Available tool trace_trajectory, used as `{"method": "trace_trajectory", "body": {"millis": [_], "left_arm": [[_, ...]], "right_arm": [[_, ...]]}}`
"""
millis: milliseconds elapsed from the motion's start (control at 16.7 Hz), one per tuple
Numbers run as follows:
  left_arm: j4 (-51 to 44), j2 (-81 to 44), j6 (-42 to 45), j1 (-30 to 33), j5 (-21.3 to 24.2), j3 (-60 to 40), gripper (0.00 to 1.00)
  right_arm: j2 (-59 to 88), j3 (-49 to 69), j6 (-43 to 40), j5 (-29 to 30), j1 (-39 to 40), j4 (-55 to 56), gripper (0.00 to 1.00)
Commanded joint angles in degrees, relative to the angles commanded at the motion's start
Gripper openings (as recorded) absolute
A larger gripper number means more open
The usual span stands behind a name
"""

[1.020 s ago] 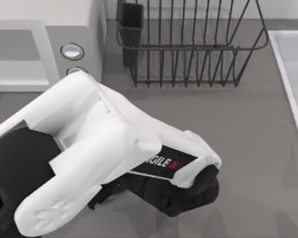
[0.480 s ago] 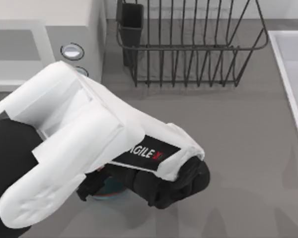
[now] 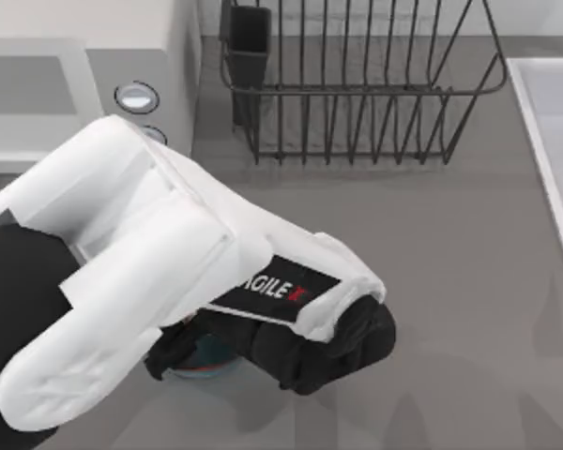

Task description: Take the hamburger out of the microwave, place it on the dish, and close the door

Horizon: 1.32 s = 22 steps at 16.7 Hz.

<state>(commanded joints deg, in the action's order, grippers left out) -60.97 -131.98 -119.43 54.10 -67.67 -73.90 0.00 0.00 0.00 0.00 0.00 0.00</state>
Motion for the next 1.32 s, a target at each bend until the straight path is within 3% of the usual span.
{"method": "trace_trajectory", "body": {"millis": [360, 1020, 1320], "left_arm": [[0.0, 0.0, 0.0, 0.0, 0.0, 0.0, 0.98], [-1.72, 3.08, -0.77, 0.48, -0.42, -0.14, 1.0], [7.2, 15.06, 8.2, -2.45, 8.44, 7.52, 1.0]], "right_arm": [[0.0, 0.0, 0.0, 0.0, 0.0, 0.0, 1.0], [0.0, 0.0, 0.0, 0.0, 0.0, 0.0, 1.0], [0.0, 0.0, 0.0, 0.0, 0.0, 0.0, 1.0]]}}
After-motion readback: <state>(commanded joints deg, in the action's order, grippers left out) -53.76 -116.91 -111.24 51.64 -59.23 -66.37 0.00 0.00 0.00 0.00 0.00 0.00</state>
